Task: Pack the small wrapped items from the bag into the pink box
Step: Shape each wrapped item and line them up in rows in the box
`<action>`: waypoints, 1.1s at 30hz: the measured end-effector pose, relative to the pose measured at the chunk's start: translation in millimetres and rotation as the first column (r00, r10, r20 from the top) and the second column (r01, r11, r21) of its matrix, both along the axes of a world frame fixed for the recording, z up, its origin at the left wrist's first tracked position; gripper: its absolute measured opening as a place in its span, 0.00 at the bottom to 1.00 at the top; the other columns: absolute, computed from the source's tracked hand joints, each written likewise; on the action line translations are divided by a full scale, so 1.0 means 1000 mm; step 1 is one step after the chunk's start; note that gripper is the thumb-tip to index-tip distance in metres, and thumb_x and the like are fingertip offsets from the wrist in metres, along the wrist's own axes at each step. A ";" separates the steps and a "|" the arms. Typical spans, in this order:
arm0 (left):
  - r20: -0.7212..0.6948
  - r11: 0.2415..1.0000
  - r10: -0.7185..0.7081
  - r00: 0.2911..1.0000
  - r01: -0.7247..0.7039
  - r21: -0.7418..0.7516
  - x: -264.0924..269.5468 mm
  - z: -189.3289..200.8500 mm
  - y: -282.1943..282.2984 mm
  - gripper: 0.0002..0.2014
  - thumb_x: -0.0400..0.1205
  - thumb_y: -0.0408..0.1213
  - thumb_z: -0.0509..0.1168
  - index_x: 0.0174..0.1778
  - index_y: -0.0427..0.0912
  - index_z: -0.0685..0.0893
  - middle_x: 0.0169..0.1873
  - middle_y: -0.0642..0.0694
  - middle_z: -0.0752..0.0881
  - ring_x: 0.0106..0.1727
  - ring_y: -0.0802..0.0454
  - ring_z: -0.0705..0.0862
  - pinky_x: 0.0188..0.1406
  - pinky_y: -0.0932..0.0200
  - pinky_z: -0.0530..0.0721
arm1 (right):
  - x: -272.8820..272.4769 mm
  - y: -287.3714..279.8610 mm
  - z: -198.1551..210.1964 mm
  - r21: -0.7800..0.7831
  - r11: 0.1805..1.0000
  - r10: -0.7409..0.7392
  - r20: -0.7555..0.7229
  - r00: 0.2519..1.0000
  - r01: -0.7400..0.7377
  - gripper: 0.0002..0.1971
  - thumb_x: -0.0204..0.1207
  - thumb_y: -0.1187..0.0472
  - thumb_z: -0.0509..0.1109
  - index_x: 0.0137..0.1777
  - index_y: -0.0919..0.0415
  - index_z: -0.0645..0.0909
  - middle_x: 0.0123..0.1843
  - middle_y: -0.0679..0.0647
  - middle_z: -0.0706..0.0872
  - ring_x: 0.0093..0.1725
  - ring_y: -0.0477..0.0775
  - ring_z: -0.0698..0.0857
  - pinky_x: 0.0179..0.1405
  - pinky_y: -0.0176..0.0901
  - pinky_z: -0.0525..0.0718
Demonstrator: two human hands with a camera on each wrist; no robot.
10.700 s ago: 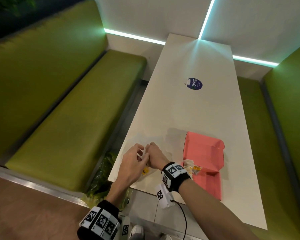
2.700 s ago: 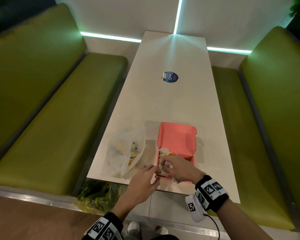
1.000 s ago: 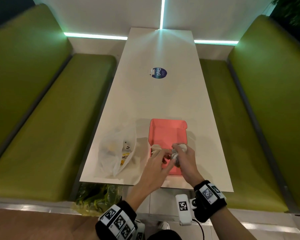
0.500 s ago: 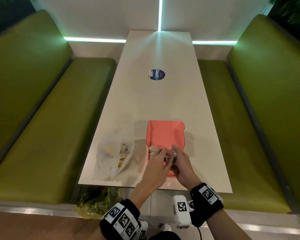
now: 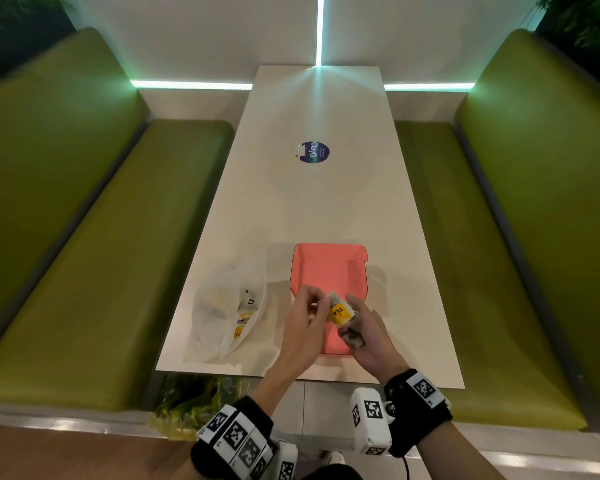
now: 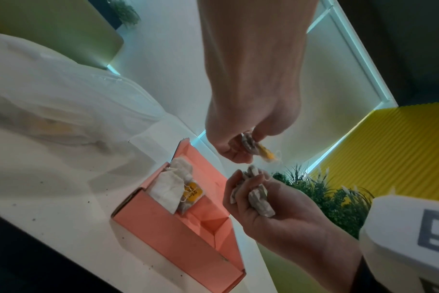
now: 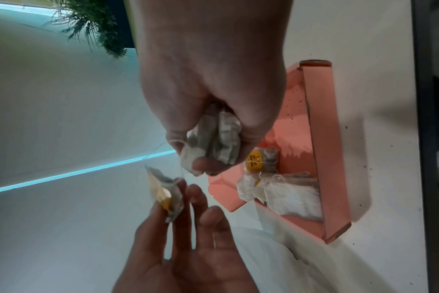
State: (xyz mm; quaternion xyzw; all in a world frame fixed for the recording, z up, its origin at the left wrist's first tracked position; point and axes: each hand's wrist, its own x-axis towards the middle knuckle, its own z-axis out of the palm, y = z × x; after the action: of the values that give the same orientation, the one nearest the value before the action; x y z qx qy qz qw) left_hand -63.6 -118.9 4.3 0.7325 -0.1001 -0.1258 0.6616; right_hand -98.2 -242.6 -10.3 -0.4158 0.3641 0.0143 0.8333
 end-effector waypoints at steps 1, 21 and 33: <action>-0.033 0.999 0.027 0.999 -0.028 -0.038 0.001 0.001 0.000 0.05 0.87 0.40 0.64 0.46 0.46 0.77 0.40 0.36 0.84 0.37 0.44 0.83 0.33 0.48 0.82 | -0.001 0.000 0.001 -0.019 1.000 -0.005 0.015 1.000 0.005 0.08 0.80 0.59 0.71 0.45 0.62 0.78 0.31 0.58 0.81 0.21 0.49 0.75 0.14 0.34 0.67; -0.326 0.937 0.149 0.934 -0.238 -0.254 0.009 0.004 0.020 0.06 0.85 0.24 0.63 0.54 0.36 0.81 0.51 0.28 0.81 0.44 0.47 0.89 0.41 0.53 0.89 | -0.008 0.017 0.019 -0.477 0.875 0.184 0.172 0.968 -0.082 0.02 0.75 0.64 0.77 0.43 0.59 0.87 0.36 0.58 0.87 0.35 0.52 0.84 0.31 0.46 0.83; -0.266 0.966 0.131 0.955 -0.184 -0.183 0.009 0.000 0.032 0.19 0.67 0.39 0.79 0.51 0.38 0.82 0.51 0.33 0.84 0.56 0.37 0.87 0.56 0.43 0.90 | -0.010 0.016 0.019 -0.600 0.779 0.304 0.106 0.947 -0.183 0.07 0.71 0.62 0.82 0.44 0.61 0.87 0.40 0.60 0.90 0.39 0.51 0.88 0.40 0.45 0.86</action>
State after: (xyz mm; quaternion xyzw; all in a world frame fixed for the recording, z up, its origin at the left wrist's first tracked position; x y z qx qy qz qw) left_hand -54.9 -87.3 4.4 0.6438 0.0313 -0.1535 0.7490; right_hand -107.8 -226.6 8.4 -0.6937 0.2093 -0.0311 0.6885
